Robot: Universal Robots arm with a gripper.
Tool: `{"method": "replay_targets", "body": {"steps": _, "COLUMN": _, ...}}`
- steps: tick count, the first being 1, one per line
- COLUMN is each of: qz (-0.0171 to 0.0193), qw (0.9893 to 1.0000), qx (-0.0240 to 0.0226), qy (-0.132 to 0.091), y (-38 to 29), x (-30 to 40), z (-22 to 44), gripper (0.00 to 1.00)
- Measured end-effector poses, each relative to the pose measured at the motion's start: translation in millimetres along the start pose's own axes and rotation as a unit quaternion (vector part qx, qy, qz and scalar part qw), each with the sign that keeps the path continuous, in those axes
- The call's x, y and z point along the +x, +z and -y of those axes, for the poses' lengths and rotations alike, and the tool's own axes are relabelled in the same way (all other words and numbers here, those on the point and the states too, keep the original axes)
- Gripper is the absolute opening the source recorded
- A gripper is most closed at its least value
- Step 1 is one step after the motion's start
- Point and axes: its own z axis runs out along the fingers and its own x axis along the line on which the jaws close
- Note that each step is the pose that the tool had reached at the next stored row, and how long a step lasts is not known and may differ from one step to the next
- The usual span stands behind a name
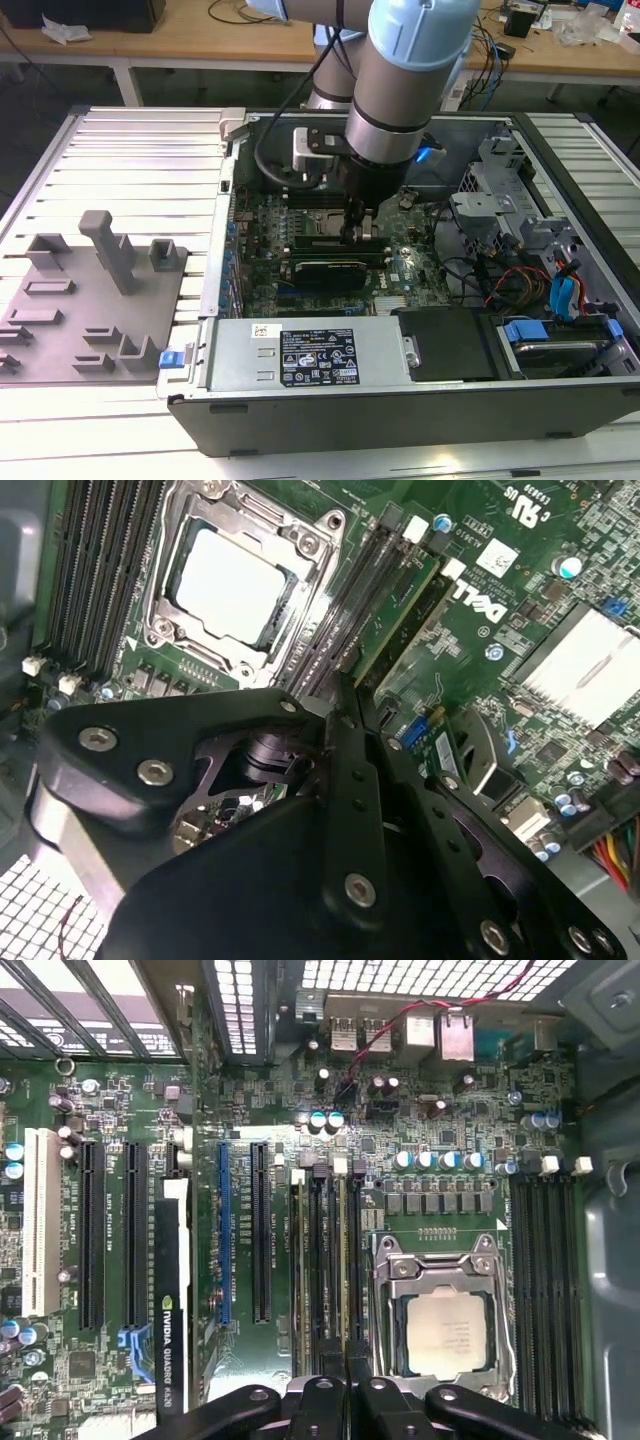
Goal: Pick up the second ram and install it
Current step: 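Insert the second ram into the second slot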
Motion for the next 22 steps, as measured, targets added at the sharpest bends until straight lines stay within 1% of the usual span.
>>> {"method": "replay_targets", "body": {"steps": 2, "qz": -0.0001, "qw": 1.0, "qx": 0.0, "qy": 0.0, "y": 2.6, "x": -1.6, "z": -0.9, "gripper": 0.12}}
{"method": "replay_targets", "body": {"steps": 6, "qz": -0.0005, "qw": 1.0, "qx": 0.0, "qy": 0.0, "y": 6.7, "x": -1.6, "z": -1.7, "gripper": 0.12}}
{"method": "replay_targets", "body": {"steps": 9, "qz": -0.0006, "qw": 1.0, "qx": 0.0, "qy": 0.0, "y": 8.6, "x": -1.6, "z": -1.6, "gripper": 0.12}}
{"method": "replay_targets", "body": {"steps": 12, "qz": -0.0006, "qw": 1.0, "qx": 0.0001, "qy": 0.0, "y": 9.6, "x": -1.5, "z": -1.7, "gripper": 0.12}}
{"method": "replay_targets", "body": {"steps": 14, "qz": -0.0005, "qw": 1.0, "qx": 0.0001, "qy": 0.0, "y": 9.9, "x": -1.5, "z": -3.4, "gripper": 0.12}}
{"method": "replay_targets", "body": {"steps": 18, "qz": -0.0006, "qw": 1.0, "qx": 0.0, "qy": 0.0, "y": 11.8, "x": -1.7, "z": -3.6, "gripper": 0.12}}
{"method": "replay_targets", "body": {"steps": 22, "qz": -0.0005, "qw": 1.0, "qx": 0.0, "qy": 0.0, "y": 11.9, "x": -1.8, "z": -3.6, "gripper": 0.12}}
